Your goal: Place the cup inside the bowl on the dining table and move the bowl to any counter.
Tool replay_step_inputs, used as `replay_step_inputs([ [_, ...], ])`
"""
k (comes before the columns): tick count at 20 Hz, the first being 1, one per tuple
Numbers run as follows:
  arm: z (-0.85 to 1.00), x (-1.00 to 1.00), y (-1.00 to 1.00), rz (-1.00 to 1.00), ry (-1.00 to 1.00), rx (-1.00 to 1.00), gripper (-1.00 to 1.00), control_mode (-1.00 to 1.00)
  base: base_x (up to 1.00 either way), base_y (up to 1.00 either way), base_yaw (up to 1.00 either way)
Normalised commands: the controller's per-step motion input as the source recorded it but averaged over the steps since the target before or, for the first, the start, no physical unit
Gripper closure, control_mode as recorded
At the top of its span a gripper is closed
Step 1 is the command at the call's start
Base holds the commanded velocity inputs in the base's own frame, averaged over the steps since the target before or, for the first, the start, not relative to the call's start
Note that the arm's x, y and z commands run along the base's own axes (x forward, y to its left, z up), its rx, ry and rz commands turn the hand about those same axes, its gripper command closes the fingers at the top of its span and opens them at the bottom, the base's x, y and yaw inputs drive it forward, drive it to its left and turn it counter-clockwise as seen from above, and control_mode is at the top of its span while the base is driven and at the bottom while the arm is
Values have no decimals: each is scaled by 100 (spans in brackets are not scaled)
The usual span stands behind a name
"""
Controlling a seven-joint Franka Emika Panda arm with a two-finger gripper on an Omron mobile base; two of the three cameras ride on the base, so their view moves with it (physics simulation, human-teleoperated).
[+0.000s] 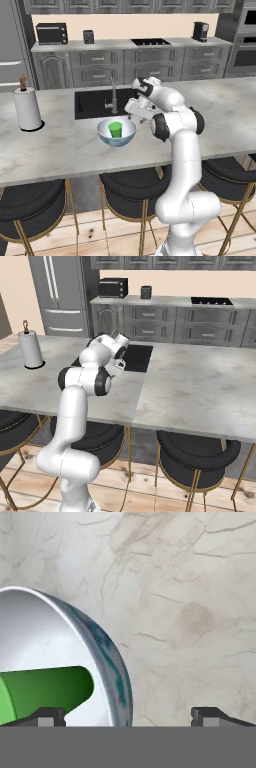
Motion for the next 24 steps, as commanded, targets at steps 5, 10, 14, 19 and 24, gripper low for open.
replay_step_inputs([
  [5,-28,0,0,-6,0,0,-100,-100,0,0,0],
  [10,-23,0,13,-3,0,0,-100,-100,0,0,0],
  [14,-10,0,26,-1,0,0,-100,-100,0,0,0],
  [19,-10,0,22,0,0,0,-100,-100,0,0,0],
  [24,-10,0,1,0,0,0,-100,-100,0,0,0],
])
